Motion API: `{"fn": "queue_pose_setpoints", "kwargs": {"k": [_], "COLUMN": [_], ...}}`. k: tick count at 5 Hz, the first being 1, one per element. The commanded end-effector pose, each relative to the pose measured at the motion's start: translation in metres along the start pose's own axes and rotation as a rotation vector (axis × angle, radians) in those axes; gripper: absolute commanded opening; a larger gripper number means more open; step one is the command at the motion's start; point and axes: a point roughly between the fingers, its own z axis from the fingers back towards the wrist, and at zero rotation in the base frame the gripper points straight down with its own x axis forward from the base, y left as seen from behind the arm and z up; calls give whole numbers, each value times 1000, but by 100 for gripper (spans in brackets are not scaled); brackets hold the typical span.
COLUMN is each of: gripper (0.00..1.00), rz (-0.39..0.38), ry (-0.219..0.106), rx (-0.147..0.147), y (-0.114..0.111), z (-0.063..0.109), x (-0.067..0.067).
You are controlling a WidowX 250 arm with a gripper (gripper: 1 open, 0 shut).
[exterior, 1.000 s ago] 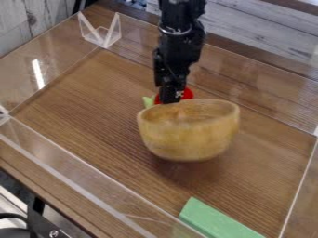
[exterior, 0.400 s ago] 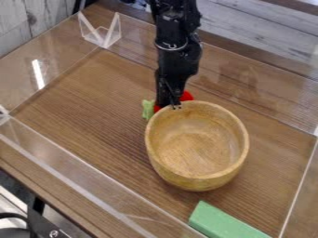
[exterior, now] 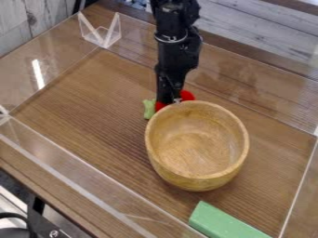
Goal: Move the red object to the left side of the table
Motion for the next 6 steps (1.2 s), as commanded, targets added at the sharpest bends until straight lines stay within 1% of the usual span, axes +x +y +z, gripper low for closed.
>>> {"fn": "queue_pose_setpoints", "kwargs": {"k": [1, 4, 6], "gripper": [0, 0, 0], "rz": [0, -16, -26], "ry": [-44, -70, -80], "rx": [45, 59, 63], "y": [15, 22, 26], "z": [11, 9, 7], "x": [8, 13, 16]}}
